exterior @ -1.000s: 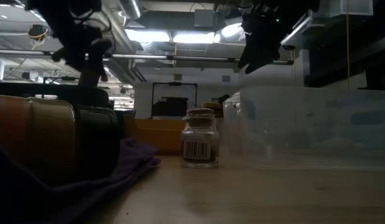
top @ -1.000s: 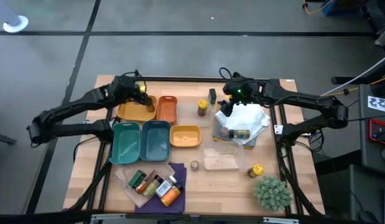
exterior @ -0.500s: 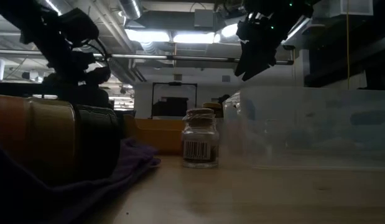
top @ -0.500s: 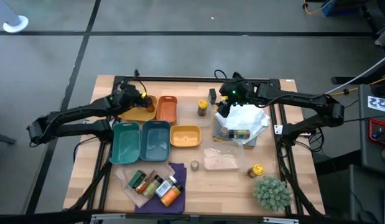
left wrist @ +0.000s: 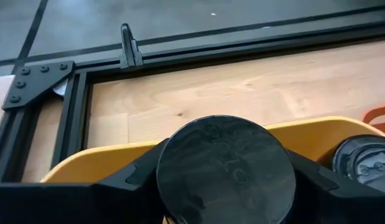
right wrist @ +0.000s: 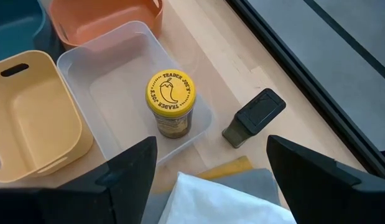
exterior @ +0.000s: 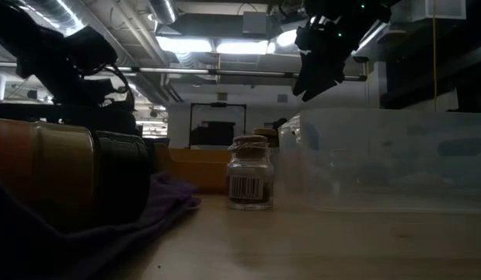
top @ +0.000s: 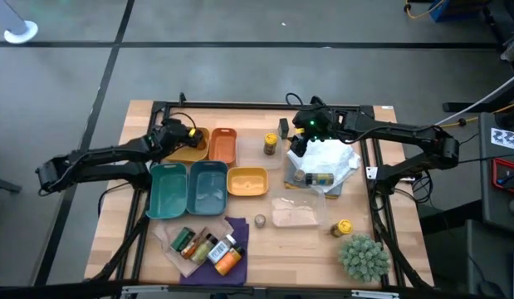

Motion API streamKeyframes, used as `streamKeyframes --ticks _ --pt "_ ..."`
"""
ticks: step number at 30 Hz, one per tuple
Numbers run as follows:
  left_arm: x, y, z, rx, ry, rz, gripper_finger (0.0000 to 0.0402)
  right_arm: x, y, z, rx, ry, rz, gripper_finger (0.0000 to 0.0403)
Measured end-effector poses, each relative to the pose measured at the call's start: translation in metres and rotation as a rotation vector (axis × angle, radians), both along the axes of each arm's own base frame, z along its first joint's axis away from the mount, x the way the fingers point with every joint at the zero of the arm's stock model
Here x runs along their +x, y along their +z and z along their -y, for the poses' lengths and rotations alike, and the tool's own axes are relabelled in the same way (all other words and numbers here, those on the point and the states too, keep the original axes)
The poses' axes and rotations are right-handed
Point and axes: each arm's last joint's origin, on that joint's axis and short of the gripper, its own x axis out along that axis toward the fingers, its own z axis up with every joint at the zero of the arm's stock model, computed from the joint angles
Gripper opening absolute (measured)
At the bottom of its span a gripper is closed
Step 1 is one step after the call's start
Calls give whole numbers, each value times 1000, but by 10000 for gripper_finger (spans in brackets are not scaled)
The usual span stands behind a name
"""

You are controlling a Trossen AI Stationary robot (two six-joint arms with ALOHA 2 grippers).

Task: Sort spices by type
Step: Put the purple spice bottle into the top yellow bin, then put the top green spice can into the orange bin

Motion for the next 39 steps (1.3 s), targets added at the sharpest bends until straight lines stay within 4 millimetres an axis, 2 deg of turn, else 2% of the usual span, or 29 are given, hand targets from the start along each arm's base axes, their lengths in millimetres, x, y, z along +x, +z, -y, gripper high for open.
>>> streamKeyframes --ticks 14,31,39 --pt "1 0 0 -13 -33 0 234 0 0 0 0 0 1 303" --pt "13 57 -8 147 -139 -18 239 0 0 0 -5 -6 -3 303" --pt "17 68 -8 150 -191 44 239 -2 2 5 -118 -160 -16 303"
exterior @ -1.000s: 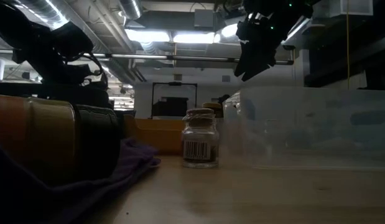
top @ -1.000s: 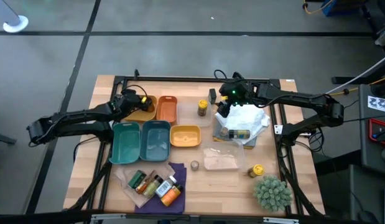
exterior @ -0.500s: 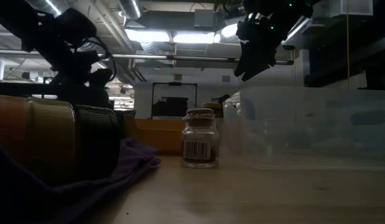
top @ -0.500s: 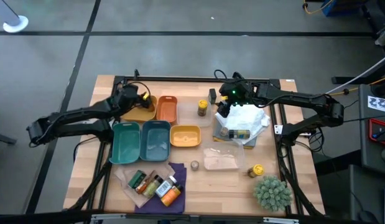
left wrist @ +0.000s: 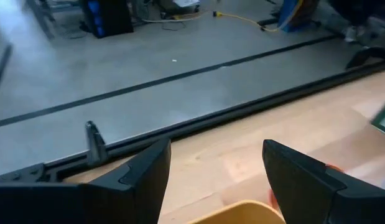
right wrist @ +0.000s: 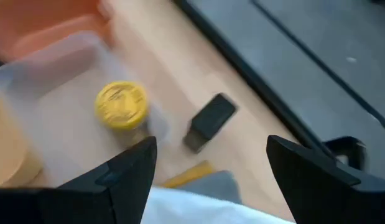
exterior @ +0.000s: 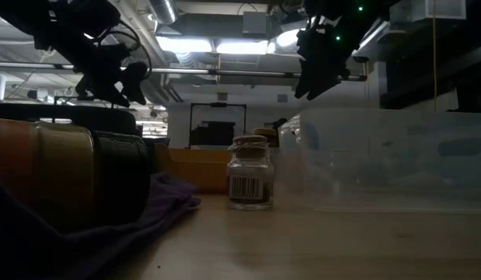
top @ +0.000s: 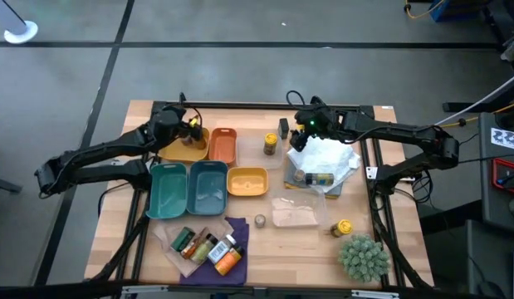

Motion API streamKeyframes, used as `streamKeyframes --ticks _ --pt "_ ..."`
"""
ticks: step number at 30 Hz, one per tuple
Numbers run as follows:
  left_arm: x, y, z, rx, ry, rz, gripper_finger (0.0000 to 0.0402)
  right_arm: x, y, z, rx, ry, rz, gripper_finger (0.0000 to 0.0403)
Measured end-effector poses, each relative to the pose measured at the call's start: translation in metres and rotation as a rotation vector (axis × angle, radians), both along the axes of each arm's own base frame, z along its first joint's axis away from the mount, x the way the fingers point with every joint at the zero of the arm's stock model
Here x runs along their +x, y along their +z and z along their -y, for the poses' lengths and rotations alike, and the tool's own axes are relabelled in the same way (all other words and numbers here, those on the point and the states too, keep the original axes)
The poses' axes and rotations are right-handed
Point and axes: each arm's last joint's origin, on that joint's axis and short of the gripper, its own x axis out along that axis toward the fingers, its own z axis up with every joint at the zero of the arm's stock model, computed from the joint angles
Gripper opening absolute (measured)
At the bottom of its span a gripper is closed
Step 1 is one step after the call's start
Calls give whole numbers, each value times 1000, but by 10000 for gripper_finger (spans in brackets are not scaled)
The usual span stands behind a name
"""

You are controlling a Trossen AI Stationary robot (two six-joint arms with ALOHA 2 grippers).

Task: Sort spices by type
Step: Put the top green spice can into the orange bin

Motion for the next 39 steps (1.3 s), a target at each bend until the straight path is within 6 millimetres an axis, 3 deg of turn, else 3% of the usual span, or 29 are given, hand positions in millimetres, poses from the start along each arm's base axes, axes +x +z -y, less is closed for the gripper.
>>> streamKeyframes --ticks 6,12,23,39 --pt "2 -1 1 -52 -71 50 239 4 8 10 -34 -81 133 303" --pt "4 -1 3 -101 -144 90 239 5 5 35 15 -172 223 303" --pt "7 -1 7 -108 -182 91 239 14 -39 77 216 -209 189 303" --pt "7 -2 7 -109 -182 89 239 35 -89 89 287 -251 116 303"
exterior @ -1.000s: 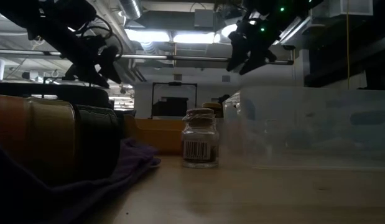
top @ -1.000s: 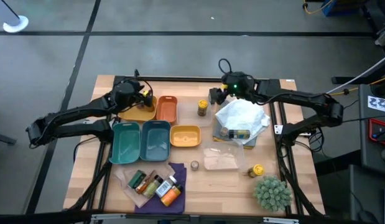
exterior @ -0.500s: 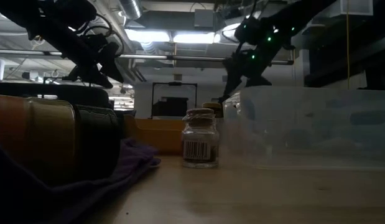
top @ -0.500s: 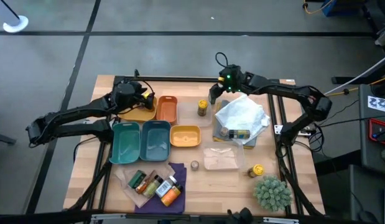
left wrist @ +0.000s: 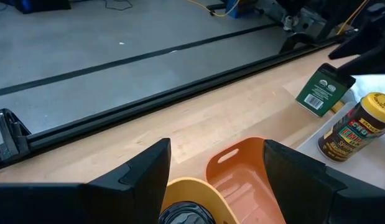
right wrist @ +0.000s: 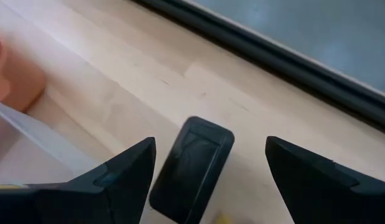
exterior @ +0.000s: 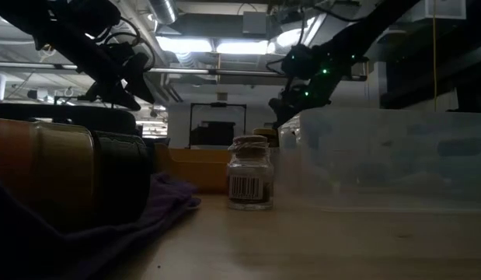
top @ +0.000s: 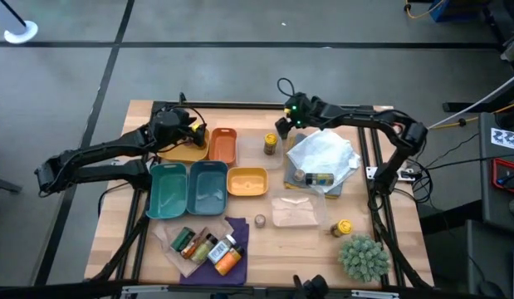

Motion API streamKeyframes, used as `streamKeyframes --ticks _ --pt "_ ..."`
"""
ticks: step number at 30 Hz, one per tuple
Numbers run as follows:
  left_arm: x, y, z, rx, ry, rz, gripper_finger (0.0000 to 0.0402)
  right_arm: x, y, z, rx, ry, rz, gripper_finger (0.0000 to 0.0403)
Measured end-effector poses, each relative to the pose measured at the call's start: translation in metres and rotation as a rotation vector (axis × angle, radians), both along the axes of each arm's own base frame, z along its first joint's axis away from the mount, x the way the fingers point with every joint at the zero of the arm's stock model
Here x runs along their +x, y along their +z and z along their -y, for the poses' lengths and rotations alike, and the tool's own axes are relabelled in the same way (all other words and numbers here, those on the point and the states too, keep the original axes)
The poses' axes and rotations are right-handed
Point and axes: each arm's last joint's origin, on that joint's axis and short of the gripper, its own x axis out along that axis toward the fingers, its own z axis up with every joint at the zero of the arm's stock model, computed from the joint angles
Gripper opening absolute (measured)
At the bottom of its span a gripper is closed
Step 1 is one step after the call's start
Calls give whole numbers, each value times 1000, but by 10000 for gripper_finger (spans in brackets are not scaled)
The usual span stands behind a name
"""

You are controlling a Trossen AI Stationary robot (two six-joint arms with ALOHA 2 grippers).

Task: Sort spices by type
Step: Put the top green spice can into the orange bin

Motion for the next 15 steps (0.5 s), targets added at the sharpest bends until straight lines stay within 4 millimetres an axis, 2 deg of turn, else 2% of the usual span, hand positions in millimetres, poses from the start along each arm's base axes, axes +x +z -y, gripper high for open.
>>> streamKeyframes --ticks 6,15 --pt "0 0 0 0 0 0 239 3 -11 1 18 -1 -28 303" --pt "0 0 0 0 0 -2 239 2 -13 1 25 -1 -41 303"
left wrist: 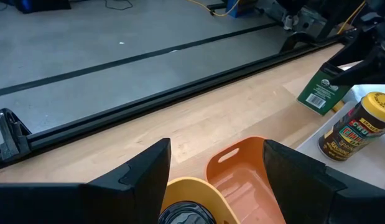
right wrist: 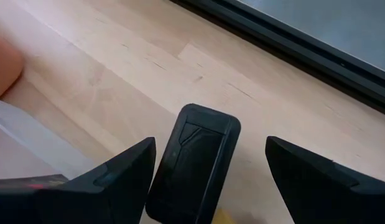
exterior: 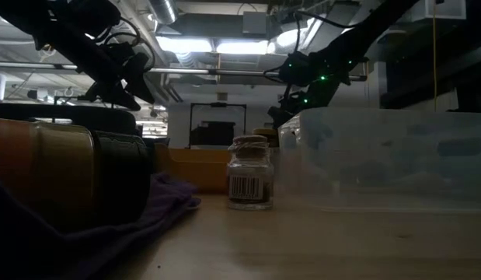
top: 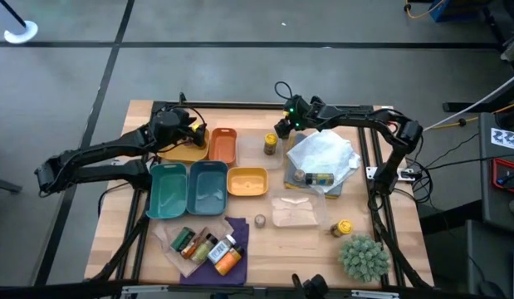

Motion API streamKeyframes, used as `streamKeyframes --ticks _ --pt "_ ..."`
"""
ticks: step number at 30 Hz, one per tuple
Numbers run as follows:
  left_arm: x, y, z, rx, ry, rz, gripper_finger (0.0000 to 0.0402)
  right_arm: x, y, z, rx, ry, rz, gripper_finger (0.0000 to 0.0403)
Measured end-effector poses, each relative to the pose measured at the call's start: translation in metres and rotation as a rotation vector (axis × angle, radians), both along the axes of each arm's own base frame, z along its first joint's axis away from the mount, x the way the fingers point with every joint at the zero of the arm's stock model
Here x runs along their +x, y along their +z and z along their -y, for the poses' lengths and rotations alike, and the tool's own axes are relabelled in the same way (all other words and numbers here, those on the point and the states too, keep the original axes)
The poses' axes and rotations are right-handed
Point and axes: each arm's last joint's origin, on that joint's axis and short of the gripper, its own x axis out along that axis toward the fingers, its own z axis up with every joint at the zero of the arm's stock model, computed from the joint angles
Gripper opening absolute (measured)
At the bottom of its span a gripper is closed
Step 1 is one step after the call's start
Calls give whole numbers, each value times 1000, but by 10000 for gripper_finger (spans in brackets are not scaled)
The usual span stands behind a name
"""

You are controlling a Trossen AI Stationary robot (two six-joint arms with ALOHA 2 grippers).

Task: Sort spices by type
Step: Put the top green spice can into the orange bin

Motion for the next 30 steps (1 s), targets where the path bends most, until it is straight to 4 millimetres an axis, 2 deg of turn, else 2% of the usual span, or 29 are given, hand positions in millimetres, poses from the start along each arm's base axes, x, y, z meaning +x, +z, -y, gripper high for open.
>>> streamKeyframes --ticks 7,10,18,25,30 --pt "0 0 0 -1 0 -1 239 0 -4 0 12 1 -18 288" --pt "0 0 0 -2 0 -2 239 0 -4 0 10 1 -16 254" --pt "0 0 0 -2 0 -2 239 0 -4 0 7 7 -19 131" --pt "0 0 0 -2 0 -2 239 0 -2 0 -4 22 -22 131" --pt "0 -1 0 -2 0 -2 239 2 17 1 -26 35 -8 135"
